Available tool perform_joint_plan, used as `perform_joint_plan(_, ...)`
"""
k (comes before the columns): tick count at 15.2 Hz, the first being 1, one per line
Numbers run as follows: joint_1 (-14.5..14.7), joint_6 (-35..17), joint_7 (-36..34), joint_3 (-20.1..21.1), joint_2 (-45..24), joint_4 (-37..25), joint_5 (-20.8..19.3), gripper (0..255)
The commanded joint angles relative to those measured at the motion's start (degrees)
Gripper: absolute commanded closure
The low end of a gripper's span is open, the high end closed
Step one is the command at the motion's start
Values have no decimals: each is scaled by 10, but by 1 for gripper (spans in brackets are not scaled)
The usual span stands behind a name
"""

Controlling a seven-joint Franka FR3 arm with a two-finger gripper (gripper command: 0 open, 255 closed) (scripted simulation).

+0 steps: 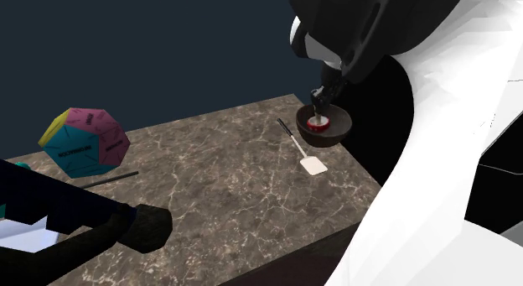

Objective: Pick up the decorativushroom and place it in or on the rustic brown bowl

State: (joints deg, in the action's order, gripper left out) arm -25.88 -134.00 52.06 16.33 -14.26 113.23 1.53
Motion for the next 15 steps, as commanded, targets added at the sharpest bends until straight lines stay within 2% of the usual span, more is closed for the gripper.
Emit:
perform_joint_plan(1, 0, -6, 0, 0, -2, 3, -1, 255)
perform_joint_plan(7, 0, -6, 0, 0, -3, 3, -1, 255)
perform_joint_plan(8, 0, -6, 0, 0, -3, 3, -1, 0)
perform_joint_plan(13, 0, -6, 0, 0, -3, 3, -1, 0)
perform_joint_plan(15, -4, 26, 5, 1, 22, -5, 7, 0)
